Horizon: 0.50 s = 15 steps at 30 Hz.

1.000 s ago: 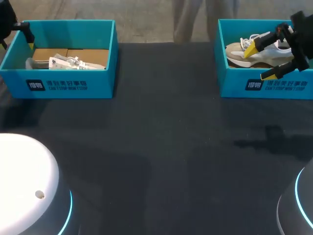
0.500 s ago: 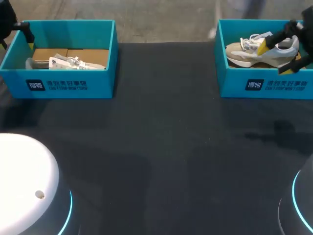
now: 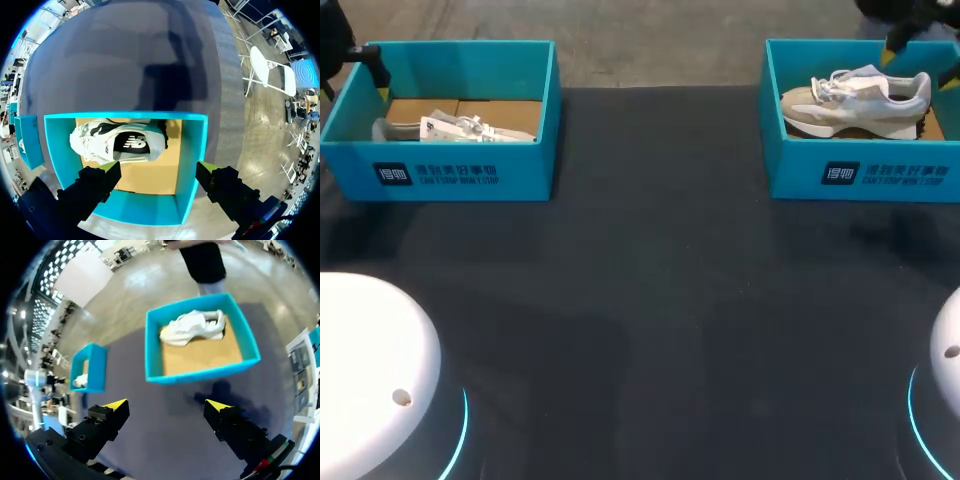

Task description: Take the shoe out of the shoebox, open the shoe tongue, remove and reinsert the insole, then place the shoe into the shoebox

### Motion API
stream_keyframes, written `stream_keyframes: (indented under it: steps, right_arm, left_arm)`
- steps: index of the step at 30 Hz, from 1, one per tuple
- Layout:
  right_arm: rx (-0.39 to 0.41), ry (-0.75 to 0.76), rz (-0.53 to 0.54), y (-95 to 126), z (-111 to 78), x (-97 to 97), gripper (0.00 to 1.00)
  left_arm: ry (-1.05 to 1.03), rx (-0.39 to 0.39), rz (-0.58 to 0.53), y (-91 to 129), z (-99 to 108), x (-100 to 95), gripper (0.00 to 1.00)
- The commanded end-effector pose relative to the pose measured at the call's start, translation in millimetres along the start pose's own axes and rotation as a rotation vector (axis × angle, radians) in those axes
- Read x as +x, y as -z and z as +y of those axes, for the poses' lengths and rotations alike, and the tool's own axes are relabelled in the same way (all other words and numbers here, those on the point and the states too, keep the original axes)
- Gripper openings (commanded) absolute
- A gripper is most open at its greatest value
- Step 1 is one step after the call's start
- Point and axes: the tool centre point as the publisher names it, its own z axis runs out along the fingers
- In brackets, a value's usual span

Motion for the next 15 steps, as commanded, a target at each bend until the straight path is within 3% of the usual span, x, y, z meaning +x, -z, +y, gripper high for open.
stream_keyframes:
  steps: [1,15]
  right_arm:
    - [-0.025,0.021,-0.196,-14,37.5,2.6,1.00]
    - [-0.060,-0.037,-0.340,-64,132.4,-36.9,1.00]
  left_arm:
    - [0.000,-0.001,0.000,0,0,-0.1,1.00]
    - [0.000,-0.001,0.000,0,0,-0.1,1.00]
